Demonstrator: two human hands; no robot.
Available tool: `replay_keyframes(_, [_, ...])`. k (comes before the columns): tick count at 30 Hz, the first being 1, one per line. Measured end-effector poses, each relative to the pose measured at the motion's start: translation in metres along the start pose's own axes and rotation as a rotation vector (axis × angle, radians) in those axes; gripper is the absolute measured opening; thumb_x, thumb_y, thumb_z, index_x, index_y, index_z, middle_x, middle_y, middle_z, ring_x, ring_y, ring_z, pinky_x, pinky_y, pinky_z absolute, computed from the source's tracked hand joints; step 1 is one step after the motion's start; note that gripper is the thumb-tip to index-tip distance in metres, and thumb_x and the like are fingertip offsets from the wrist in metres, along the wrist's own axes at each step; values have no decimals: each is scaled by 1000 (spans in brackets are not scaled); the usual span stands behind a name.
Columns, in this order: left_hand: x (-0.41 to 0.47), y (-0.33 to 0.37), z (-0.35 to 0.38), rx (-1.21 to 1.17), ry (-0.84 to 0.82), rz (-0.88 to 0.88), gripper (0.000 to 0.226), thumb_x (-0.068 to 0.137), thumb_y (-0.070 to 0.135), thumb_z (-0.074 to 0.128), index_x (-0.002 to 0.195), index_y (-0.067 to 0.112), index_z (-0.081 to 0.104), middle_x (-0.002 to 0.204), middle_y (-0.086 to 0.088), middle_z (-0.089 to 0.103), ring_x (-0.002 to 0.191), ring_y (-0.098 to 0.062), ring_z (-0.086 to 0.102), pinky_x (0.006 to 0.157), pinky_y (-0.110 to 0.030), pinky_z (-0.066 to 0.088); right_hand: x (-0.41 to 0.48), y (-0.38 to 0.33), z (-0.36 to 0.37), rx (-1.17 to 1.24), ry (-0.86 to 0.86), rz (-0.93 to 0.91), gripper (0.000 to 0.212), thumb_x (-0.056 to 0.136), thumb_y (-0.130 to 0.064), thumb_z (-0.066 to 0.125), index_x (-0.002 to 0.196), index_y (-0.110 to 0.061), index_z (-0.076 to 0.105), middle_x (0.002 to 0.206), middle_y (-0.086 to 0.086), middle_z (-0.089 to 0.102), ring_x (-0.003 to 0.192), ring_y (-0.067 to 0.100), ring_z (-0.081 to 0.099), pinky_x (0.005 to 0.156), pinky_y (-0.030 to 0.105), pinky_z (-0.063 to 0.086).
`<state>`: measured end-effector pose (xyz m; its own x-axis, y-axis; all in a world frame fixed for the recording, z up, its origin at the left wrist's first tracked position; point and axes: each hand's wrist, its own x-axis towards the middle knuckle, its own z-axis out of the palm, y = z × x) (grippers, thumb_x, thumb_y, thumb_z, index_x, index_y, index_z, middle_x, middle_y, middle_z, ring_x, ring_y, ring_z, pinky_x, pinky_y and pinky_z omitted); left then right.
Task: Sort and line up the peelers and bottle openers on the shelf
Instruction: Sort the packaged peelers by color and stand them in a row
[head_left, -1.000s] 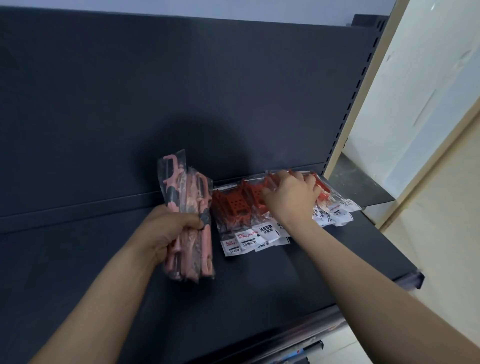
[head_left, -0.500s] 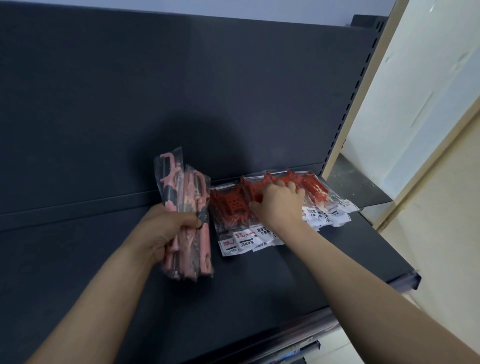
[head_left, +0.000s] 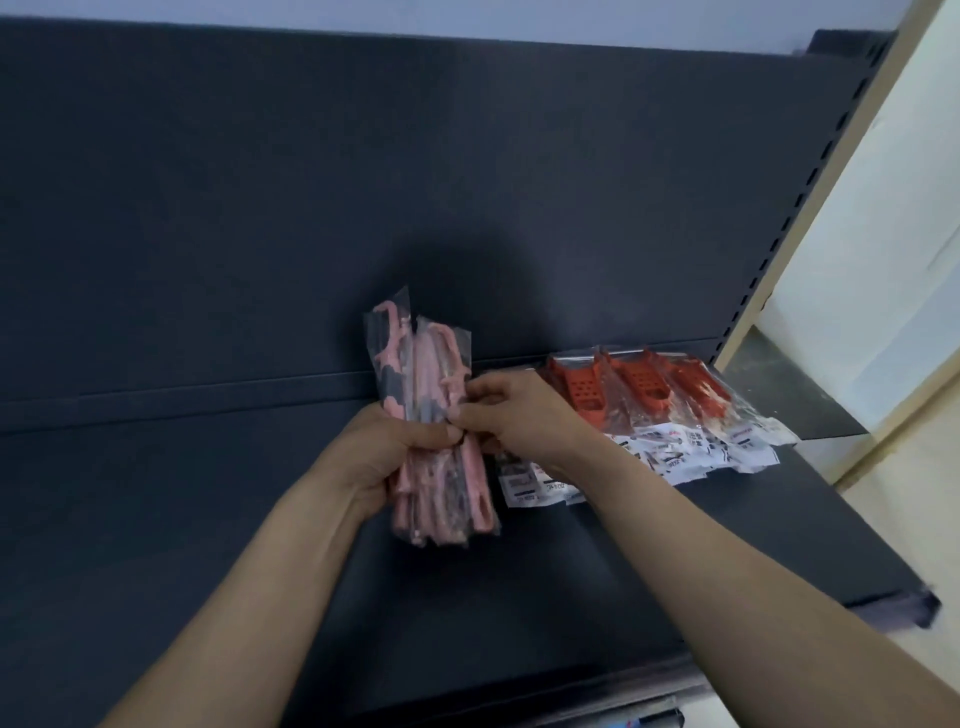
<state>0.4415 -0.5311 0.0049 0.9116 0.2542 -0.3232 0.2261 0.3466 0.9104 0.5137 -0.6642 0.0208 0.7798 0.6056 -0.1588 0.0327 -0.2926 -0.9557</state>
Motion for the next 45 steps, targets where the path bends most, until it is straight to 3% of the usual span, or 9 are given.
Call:
replay_keyframes(2, [-3, -2, -8, -23, 3, -18, 25, 67, -11, 69, 86, 4, 71, 82, -12, 74, 69, -20, 71, 56, -27, 57, 3, -2, 9, -29, 39, 16, 22, 84, -7, 65, 102, 6, 63, 91, 19, 68, 78, 18, 60, 79, 37, 54])
replay_keyframes(7, [-8, -3, -28, -56, 35, -50, 25, 57, 2, 74, 82, 5, 72, 85, -14, 74, 72, -21, 71, 55, -28, 56, 9, 1, 23, -108, 197, -22, 20, 79, -9, 68, 87, 8, 60, 71, 6, 53, 68, 15, 49, 61, 27, 41])
replay_keyframes(10, [-7, -4, -40, -56, 83, -73, 16, 64, -1, 74, 79, 4, 70, 75, -12, 73, 64, -19, 70, 52, -28, 56, 12, 6, 29, -448, 350, -42, 20, 77, -20, 68, 83, -4, 57, 75, 5, 57, 74, 23, 56, 62, 27, 37])
replay_keyframes(13, [-5, -6, -49, -28, 107, -91, 11, 70, -5, 71, 78, 3, 68, 67, -10, 71, 58, -18, 69, 50, -27, 56, 13, 14, 39, -735, 409, -30, 28, 82, -22, 64, 102, -8, 49, 100, 16, 63, 95, 36, 60, 70, 33, 38])
replay_keyframes(20, [0, -10, -64, 51, 70, -87, 14, 68, -2, 75, 79, 4, 69, 71, -11, 72, 63, -19, 70, 52, -28, 56, 13, 31, 62, -1165, 429, 4, 41, 89, 2, 43, 128, -9, 38, 116, 16, 55, 100, 34, 61, 69, 36, 46])
replay_keyframes(23, [1, -10, -69, 77, 53, -89, 14, 69, -2, 74, 81, 4, 69, 71, -11, 72, 63, -19, 70, 52, -27, 55, 16, 35, 70, -1193, 388, 19, 48, 89, 5, 40, 135, -6, 37, 123, 17, 49, 110, 33, 53, 80, 37, 48])
replay_keyframes(29, [3, -10, -73, 68, 17, -109, 17, 70, -3, 73, 85, 3, 68, 70, -10, 72, 63, -18, 70, 51, -26, 55, 15, 36, 77, -1116, 314, 77, 31, 87, -8, 51, 117, -1, 58, 124, 17, 48, 118, 32, 39, 89, 36, 43])
replay_keyframes(35, [5, -10, -69, 79, -4, -117, 15, 73, -5, 71, 85, 2, 67, 66, -10, 71, 60, -17, 69, 50, -25, 54, 16, 32, 67, -1090, 322, 100, 40, 82, 10, 47, 120, 1, 56, 127, 17, 47, 121, 32, 37, 96, 35, 41])
replay_keyframes(45, [0, -16, -62, 107, 26, -108, 17, 73, -3, 72, 88, 4, 67, 68, -9, 71, 64, -18, 70, 51, -26, 55, 23, 34, 61, -1108, 334, 117, 38, 81, 16, 47, 117, 8, 53, 127, 21, 41, 121, 33, 35, 92, 37, 44])
